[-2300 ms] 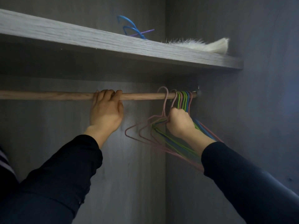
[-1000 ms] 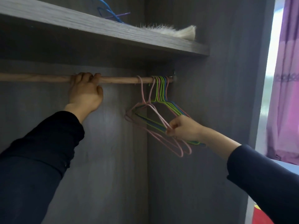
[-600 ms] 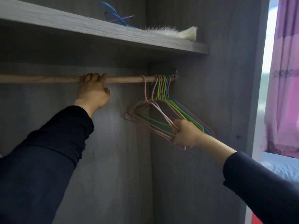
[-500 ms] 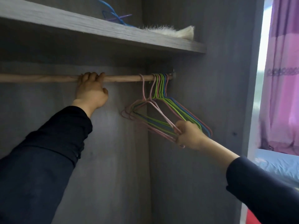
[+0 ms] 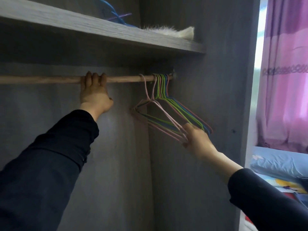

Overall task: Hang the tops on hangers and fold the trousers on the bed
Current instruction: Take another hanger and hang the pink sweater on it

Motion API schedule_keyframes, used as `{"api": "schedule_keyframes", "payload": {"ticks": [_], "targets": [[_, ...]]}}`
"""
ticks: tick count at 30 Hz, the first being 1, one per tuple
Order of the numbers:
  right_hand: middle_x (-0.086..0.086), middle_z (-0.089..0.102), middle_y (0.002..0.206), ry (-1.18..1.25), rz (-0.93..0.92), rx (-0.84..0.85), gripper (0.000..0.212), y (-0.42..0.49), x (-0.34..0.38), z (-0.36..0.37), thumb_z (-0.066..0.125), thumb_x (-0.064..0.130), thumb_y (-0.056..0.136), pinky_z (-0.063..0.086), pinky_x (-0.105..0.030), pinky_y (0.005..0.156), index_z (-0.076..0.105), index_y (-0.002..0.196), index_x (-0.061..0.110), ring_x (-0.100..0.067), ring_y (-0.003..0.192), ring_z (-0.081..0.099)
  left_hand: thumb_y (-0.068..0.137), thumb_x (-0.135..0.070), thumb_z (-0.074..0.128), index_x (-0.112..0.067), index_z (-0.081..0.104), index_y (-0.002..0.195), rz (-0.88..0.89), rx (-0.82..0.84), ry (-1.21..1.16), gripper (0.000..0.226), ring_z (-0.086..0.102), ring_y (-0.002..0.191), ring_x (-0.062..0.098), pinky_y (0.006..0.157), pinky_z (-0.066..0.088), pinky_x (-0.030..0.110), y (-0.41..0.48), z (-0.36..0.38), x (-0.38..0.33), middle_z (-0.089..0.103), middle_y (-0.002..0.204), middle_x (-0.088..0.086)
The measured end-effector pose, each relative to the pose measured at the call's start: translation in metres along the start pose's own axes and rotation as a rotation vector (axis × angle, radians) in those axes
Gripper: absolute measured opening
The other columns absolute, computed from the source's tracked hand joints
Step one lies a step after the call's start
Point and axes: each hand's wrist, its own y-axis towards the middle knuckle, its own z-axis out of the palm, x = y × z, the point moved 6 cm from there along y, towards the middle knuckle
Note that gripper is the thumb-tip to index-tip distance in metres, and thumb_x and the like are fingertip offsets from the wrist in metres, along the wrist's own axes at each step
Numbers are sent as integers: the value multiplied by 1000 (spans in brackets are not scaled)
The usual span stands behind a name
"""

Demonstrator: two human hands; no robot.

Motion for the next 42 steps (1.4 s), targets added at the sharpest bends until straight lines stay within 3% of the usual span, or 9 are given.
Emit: {"api": "schedule_keyframes", "payload": {"ticks": [7,12,15,18,20,22,26,33,42], "targets": [[-5,59,81,130,171,-197,22,-11,-15,-12,72,17,80,31,-29,60,50,82,16,-29,75,55,84,-35,63,-15,1,154,29,49,-140,95,-16,145,37,119,-5,47,-26,14,-54,-14,158,21],[-3,60,66,336,211,-206,23,-14,-11,-10,76,11,73,52,-35,58,54,69,14,-27,65,62,86,-34,61,-17,6,154,-7,5,-144,89,-11,147,34,119,-2,47,-11,7,-43,-8,159,18],[7,55,57,370,178,-122,23,-17,-6,-4,78,19,73,38,-15,49,57,64,19,-6,55,52,88,-32,55,-13,29,148,27,-22,-271,68,14,143,37,116,18,47,-21,11,-57,18,155,19],[5,53,53,549,190,16,33,-19,6,8,67,36,80,36,-26,55,62,59,12,-6,53,47,92,-35,52,-11,70,96,8,139,-618,30,54,111,36,90,43,37,-50,38,-94,65,108,19],[0,58,51,755,203,77,37,-19,20,12,56,35,81,37,-23,55,62,54,10,-8,53,51,92,-44,54,-7,62,61,-81,282,-847,49,62,75,30,61,39,32,-63,57,-114,64,65,12],[-4,60,48,926,225,129,32,-16,31,18,51,21,82,39,-14,50,65,57,6,-7,47,54,88,-52,58,-13,46,46,-147,328,-955,58,49,51,22,49,30,30,-68,67,-122,46,46,1],[-6,60,54,870,257,197,23,-12,34,27,52,0,82,41,-19,51,70,69,-2,-10,50,53,88,-34,67,-14,54,50,-155,385,-1055,45,48,42,12,50,36,22,-71,74,-126,48,42,-5],[-4,58,59,804,253,121,15,-10,21,24,67,9,85,44,-23,54,70,76,-2,-13,57,53,89,-19,67,-10,66,79,-359,738,-1414,14,49,38,3,37,40,14,-87,95,-121,55,50,-5],[-3,61,56,761,166,56,29,-21,15,3,74,22,84,47,-23,56,66,72,-4,-12,54,55,96,-1,50,-2,59,77,-563,648,-1694,21,58,38,6,40,49,15,-86,101,-157,54,65,7]]}}
